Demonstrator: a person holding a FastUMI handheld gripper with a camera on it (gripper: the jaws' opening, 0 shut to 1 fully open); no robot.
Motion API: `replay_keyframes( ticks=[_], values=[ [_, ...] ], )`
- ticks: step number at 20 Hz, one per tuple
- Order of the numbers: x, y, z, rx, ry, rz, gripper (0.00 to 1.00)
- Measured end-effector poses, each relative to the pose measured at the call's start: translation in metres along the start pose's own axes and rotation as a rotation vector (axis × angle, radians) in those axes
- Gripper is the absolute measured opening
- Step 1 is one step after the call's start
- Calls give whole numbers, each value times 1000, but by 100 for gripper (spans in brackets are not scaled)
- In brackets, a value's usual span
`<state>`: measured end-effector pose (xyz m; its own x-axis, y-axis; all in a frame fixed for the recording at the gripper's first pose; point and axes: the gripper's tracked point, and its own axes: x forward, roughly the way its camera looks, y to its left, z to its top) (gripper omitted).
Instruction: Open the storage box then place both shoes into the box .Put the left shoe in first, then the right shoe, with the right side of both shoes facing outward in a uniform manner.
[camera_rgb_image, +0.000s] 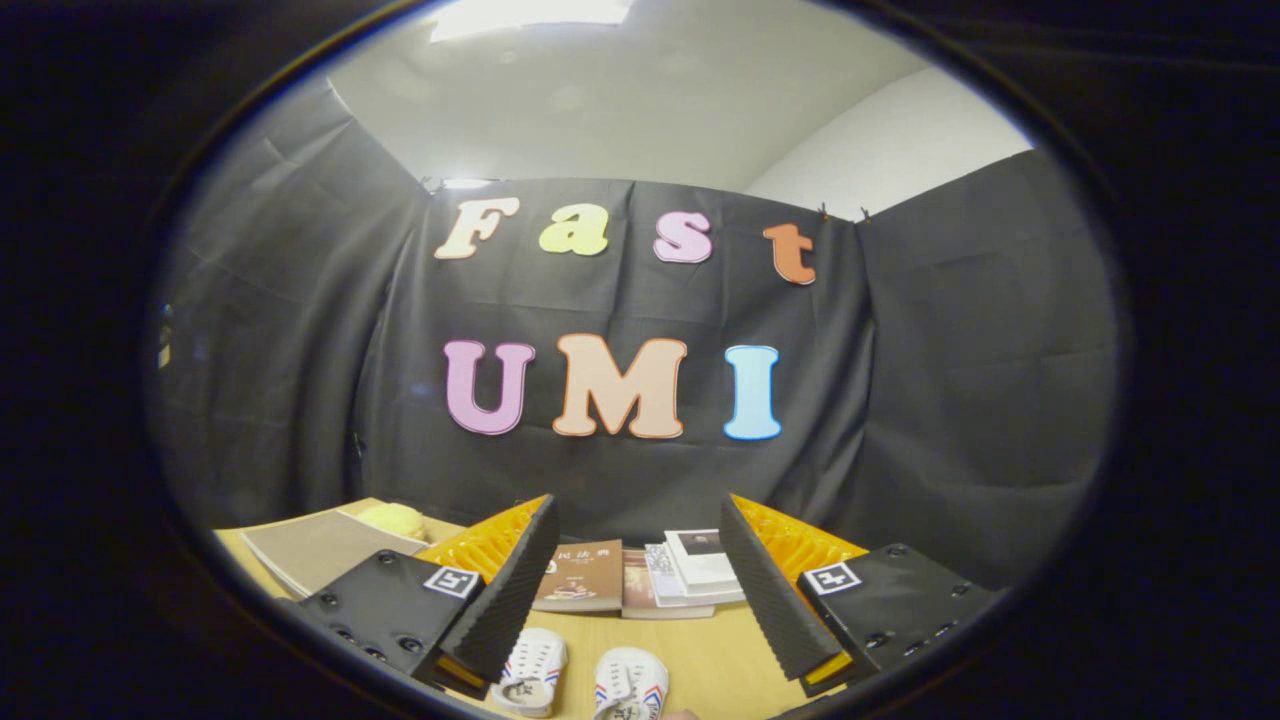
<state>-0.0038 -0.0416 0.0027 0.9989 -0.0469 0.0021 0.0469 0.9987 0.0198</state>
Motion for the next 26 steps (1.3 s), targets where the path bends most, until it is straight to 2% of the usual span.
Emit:
replay_keyframes(
  ticks=[8,16,20,23,26],
  values=[
    [1,-16,4,17,-14,-19,99],
    [2,3,-1,19,-10,31,99],
    [-1,40,-8,107,11,127,99],
    [-2,78,-37,206,98,233,99],
    [-5,109,-64,296,194,305,99]
  ],
)
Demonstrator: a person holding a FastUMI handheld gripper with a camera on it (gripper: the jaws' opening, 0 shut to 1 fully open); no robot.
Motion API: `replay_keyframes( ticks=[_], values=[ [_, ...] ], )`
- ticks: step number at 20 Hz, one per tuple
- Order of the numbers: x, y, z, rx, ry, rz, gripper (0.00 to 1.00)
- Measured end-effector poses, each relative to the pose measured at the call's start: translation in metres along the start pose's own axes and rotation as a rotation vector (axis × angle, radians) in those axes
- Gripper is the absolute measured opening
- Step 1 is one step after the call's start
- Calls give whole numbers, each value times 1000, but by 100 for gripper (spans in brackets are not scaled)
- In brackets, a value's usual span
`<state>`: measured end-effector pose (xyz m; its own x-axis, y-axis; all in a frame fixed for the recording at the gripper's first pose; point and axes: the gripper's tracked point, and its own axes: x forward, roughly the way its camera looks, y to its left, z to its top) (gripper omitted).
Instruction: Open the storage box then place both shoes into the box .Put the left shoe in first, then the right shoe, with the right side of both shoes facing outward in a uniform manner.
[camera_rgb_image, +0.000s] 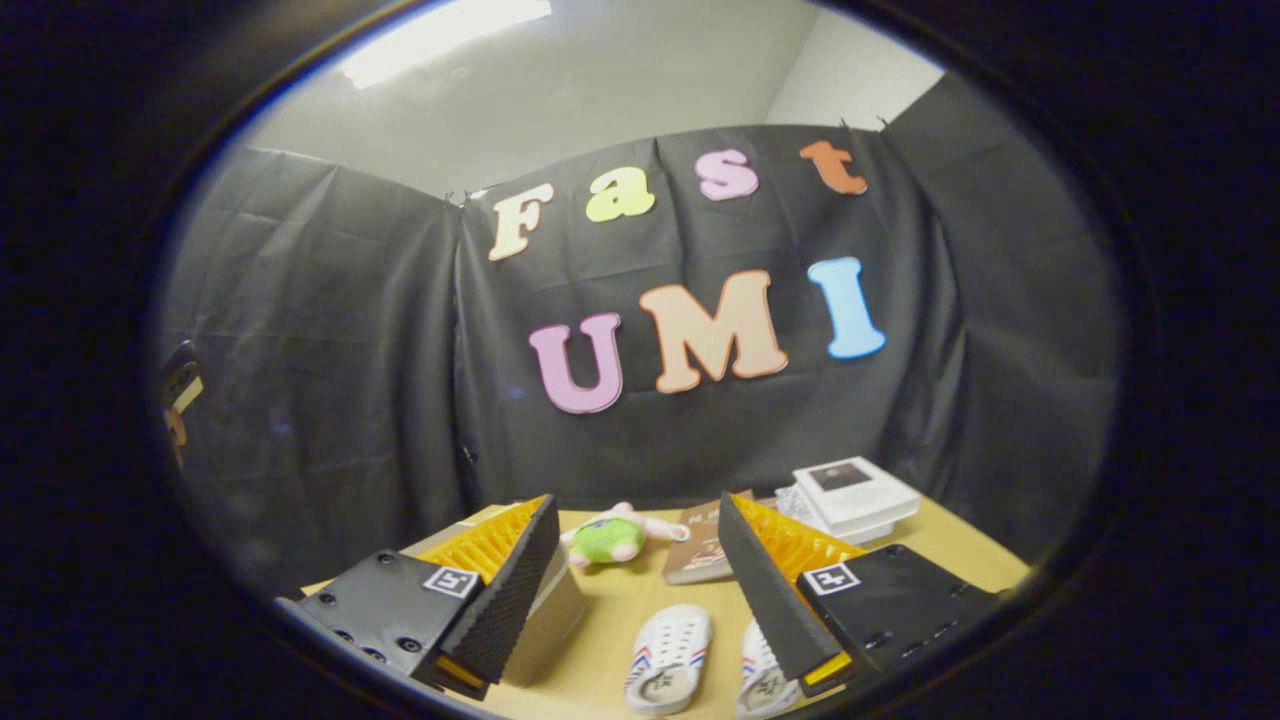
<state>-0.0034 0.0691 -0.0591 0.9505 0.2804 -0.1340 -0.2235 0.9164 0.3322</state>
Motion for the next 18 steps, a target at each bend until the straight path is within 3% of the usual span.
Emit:
replay_keyframes(
  ticks=[10,15,18],
  values=[
    [12,71,-130,444,411,190,100],
    [9,103,-172,740,572,257,100],
    [11,110,-187,845,621,273,100]
  ],
)
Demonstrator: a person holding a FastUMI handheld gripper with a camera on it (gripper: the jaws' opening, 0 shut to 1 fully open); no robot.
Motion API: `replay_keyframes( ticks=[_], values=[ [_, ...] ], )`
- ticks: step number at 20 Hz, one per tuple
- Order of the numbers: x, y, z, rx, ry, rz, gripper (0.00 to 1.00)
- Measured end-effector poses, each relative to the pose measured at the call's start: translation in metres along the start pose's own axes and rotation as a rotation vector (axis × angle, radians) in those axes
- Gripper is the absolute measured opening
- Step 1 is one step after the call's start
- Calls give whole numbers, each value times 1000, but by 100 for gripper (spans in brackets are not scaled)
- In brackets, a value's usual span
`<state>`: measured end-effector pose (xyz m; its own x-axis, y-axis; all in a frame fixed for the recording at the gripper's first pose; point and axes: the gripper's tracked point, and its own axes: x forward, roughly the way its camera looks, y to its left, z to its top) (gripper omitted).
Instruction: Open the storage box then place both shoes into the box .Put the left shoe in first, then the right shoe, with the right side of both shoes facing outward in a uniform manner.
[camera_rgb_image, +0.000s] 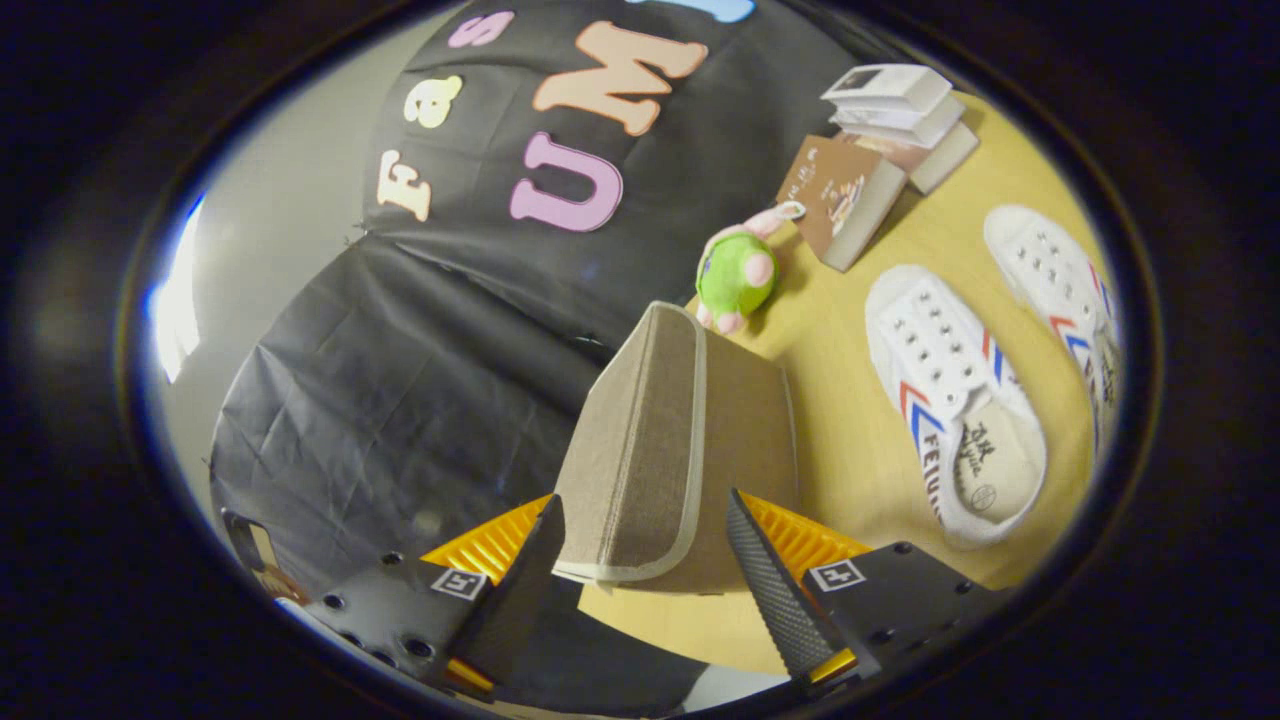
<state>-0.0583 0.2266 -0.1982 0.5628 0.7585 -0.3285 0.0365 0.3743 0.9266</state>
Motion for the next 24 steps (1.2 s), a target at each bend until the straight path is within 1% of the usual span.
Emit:
replay_keyframes(
  ticks=[5,9,11,13,19,20,22,23,24],
  values=[
    [11,-1,-11,181,44,63,100],
    [19,-4,-20,368,97,123,100],
    [18,-6,-14,419,91,139,100],
    [16,7,-5,489,90,203,97],
    [5,22,4,504,108,246,89],
    [3,30,8,517,101,271,87],
    [0,40,14,529,94,297,70],
    [2,41,16,511,92,286,62],
    [3,46,15,498,97,287,44]
  ],
)
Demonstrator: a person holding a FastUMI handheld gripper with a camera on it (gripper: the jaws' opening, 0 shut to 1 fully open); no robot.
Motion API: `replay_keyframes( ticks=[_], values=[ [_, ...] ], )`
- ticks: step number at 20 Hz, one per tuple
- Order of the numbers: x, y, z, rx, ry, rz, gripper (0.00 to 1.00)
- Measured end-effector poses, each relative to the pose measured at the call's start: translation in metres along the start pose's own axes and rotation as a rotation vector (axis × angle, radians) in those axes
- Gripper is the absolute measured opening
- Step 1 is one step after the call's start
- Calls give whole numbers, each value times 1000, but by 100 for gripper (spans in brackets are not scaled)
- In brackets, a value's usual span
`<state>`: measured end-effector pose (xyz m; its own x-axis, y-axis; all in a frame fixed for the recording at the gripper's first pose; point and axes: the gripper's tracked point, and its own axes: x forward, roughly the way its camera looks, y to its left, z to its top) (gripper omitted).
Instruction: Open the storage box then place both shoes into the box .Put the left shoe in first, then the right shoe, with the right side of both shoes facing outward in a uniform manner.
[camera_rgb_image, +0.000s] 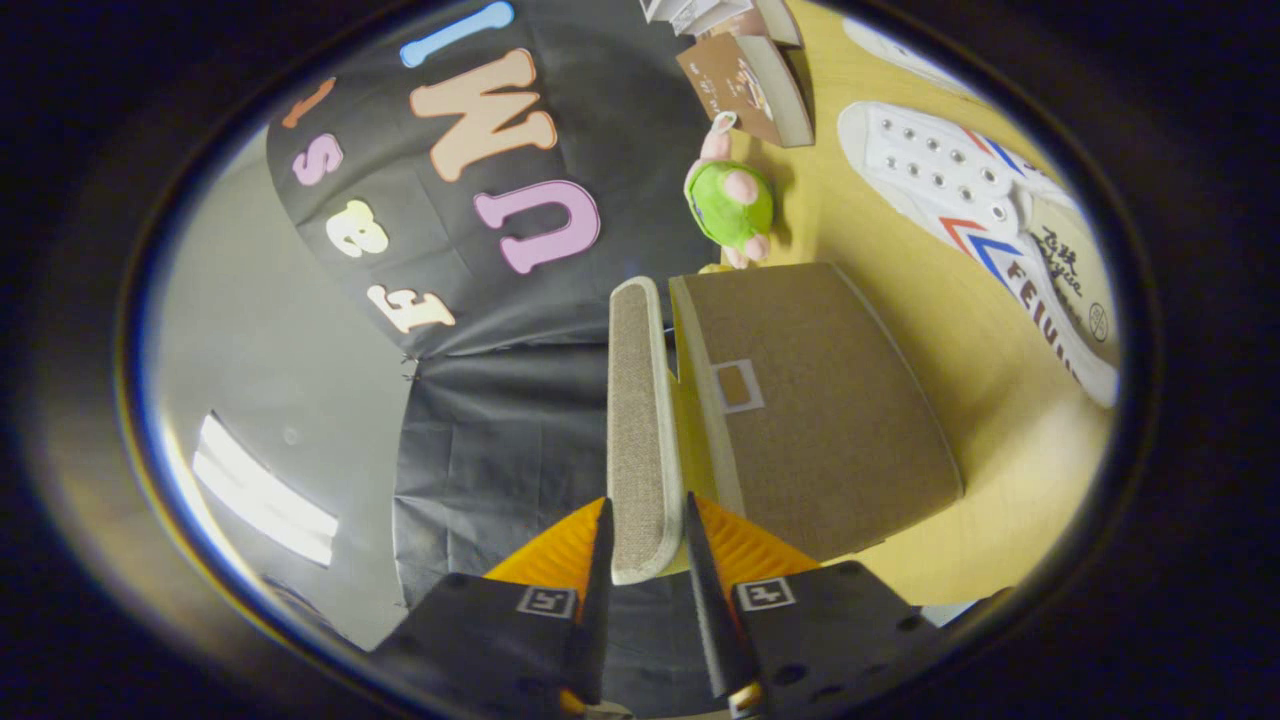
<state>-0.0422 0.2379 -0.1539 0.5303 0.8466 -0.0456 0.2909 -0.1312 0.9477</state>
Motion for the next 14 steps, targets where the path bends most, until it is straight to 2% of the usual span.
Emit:
replay_keyframes(
  ticks=[1,11,14],
  values=[
    [2,4,-4,-5,15,5,39],
    [16,25,-34,-45,117,11,39],
    [17,38,-42,-73,141,43,39]
  ],
)
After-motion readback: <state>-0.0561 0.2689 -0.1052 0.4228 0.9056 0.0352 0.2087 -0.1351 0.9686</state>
